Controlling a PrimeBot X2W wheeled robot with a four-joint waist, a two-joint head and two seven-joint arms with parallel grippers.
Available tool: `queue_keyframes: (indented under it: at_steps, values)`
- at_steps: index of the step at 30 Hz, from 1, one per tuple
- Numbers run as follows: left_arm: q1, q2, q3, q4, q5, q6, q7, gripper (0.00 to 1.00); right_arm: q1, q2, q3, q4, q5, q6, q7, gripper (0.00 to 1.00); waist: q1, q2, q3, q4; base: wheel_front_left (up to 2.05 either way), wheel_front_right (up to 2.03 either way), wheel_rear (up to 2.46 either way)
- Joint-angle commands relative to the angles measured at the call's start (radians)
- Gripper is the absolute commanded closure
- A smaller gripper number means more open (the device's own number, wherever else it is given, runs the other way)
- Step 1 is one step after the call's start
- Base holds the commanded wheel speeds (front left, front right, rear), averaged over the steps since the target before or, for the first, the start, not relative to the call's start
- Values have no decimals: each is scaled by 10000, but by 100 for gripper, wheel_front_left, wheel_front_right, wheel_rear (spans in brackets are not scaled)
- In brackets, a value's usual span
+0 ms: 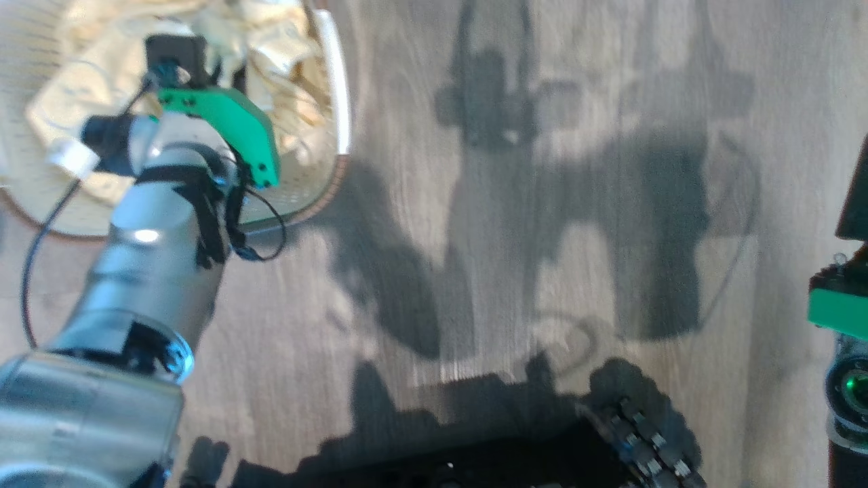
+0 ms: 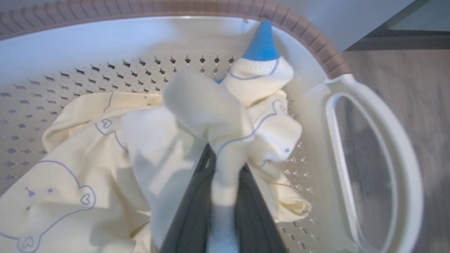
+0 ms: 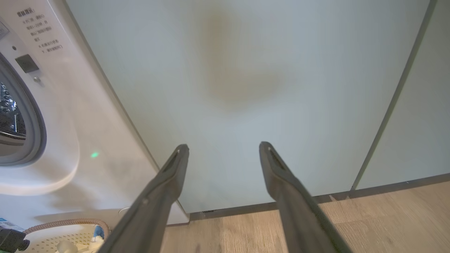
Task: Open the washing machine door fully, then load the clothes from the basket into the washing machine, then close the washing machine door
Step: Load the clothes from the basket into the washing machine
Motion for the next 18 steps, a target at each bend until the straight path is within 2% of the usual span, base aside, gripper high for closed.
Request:
queue_keyframes:
  at_steps: [1,4,18]
  values:
    - [401,199,67,-247,-8,69,-130,100,377,-166,51,-257,-102,-29,-63,0,1,0,-473,426,0,0,0]
    - [755,121,16,-806,55,156,-192,100,487,-166,-68,-212,-280,-29,-63,0,1,0,-899,671,0,0,0]
    - [4134,205,566,-5993,597,837,-203,100,1528,-166,-170,266,-1041,-29,-63,0,1,0,-3193,1391,0,0,0]
